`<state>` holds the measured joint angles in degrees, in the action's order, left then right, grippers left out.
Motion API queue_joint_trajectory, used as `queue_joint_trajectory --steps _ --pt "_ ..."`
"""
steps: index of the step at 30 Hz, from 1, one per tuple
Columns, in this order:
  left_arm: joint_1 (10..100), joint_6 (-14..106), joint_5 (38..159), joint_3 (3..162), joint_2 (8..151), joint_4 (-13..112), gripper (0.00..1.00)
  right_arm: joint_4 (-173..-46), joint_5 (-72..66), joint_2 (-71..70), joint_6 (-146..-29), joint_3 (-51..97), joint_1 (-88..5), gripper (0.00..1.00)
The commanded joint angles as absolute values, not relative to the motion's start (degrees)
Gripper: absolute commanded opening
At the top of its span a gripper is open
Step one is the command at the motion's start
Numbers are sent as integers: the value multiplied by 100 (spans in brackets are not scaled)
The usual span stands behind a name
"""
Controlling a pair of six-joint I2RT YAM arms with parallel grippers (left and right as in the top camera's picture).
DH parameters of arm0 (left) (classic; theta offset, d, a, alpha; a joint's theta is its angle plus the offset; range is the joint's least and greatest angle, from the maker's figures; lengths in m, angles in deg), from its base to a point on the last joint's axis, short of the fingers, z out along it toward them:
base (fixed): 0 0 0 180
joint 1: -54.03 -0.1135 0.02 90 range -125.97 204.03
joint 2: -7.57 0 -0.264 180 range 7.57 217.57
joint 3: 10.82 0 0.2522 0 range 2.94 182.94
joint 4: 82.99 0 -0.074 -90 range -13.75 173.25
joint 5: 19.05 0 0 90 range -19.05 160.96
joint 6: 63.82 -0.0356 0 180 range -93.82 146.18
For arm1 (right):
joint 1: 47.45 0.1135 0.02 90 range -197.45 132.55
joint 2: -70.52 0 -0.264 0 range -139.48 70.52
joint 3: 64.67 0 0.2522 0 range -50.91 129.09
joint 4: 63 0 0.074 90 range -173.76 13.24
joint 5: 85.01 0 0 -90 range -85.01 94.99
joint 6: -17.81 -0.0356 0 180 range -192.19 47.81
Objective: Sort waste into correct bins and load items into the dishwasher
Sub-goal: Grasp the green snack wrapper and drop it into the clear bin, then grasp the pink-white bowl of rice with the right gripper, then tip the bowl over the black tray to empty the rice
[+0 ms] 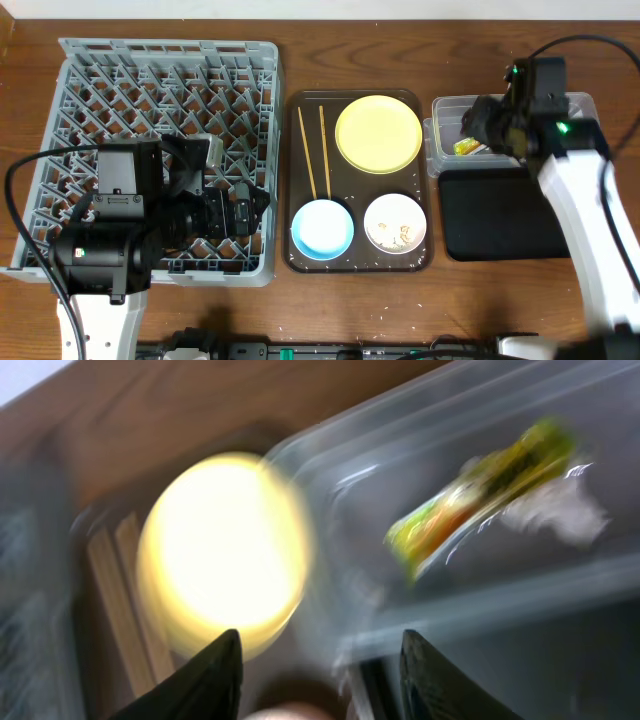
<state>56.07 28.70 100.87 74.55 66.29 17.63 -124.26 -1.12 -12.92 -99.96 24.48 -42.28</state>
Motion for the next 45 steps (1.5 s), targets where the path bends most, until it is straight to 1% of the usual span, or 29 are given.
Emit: queue_joint_trajectory --steps 1,4,7,11,15,17,21,23,25,26,28,29,32,34,37,41,45 --pt "5631 2768 10139 7545 6629 1752 98 -13065 -715 -746 -9410 2562 -3712 45" --pt "5631 2768 10139 7545 6629 1754 98 -13862 -704 -632 -9187 2507 -2954 44" --pt "5631 2768 10139 7545 6629 1754 98 -14122 -573 -719 -9187 2278 -2073 44" --pt "5631 2768 10139 7545 6629 1752 98 -13633 111 -955 -9445 1683 -1166 46" --pt "5631 2768 10139 7545 6629 1754 98 -12811 747 -1329 -9489 1093 -720 49" --pt "5631 2768 10139 7545 6629 1754 98 -12249 789 -1637 -9491 814 -650 48" --pt "5631 2768 10139 7545 6629 1752 98 -11751 723 -2217 -9526 702 -676 44" --pt "5631 2768 10139 7545 6629 1754 98 -11561 542 -2457 -9524 702 -674 37" --pt "5631 2768 10139 7545 6629 1752 98 -11462 323 -2647 -9437 702 -645 35" --pt "5631 2768 10139 7545 6629 1754 98 -11469 306 -2726 -9441 702 -632 32" --pt "5631 2768 10139 7545 6629 1752 98 -11519 332 -2844 -9456 702 -628 20" --pt "5631 2768 10139 7545 6629 1754 98 -11535 402 -2892 -9561 702 -628 14" --pt "5631 2768 10139 7545 6629 1754 98 -11626 929 -2944 -10140 702 -630 1" --pt "5631 2768 10139 7545 6629 1752 98 -11666 1075 -2907 -10344 717 -661 1" --pt "5631 2768 10139 7545 6629 1754 98 -11757 996 -2645 -10339 776 -678 1" --pt "5631 2768 10139 7545 6629 1754 98 -11788 35 -1871 -9797 864 -753 1" --pt "5631 2768 10139 7545 6629 1754 98 -11910 -787 -936 -9526 864 -1104 1"
